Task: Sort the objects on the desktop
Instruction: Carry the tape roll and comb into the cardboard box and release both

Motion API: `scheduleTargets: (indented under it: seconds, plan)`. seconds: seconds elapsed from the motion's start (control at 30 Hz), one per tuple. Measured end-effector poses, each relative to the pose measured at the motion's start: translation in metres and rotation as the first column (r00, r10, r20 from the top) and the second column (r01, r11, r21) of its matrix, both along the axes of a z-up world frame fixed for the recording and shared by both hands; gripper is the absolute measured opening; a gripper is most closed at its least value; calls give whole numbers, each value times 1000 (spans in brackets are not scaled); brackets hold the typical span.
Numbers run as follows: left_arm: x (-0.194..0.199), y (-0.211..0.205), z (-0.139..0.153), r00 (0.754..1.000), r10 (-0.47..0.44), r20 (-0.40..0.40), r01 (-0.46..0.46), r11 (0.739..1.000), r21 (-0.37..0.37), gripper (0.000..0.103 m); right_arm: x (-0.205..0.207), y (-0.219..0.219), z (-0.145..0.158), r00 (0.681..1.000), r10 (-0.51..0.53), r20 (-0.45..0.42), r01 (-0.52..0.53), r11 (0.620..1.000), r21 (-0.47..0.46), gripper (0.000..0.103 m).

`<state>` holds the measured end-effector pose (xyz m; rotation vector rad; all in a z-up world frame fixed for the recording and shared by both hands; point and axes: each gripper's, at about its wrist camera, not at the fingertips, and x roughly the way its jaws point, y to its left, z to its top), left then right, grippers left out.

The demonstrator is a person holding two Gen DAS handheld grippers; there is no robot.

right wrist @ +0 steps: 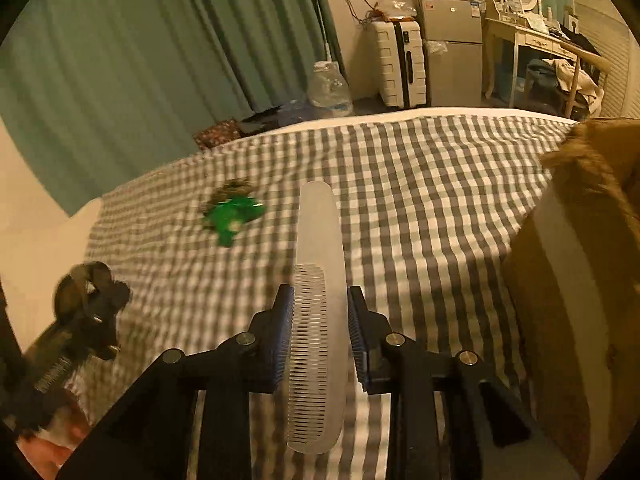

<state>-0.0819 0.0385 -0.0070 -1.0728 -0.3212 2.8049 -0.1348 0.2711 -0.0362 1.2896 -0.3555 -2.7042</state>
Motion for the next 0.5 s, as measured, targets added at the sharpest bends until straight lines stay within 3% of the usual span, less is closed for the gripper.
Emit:
scheduleTargets:
  seconds: [0.13,0.3,0.5]
  plan:
    - [45,-1,45,1000,14,-23,-14,1000,-27,58,44,0,25,1000,17,-7,-17,1000,-25,26]
    - [84,3,81,999,32,-12,-32,999,-34,58,100,0,78,996,51,-69,-50,999,22,26]
    - [120,39,135,998,-38,-40,36,997,-68,58,161,-11,147,981,113,-155,-100,991,90,26]
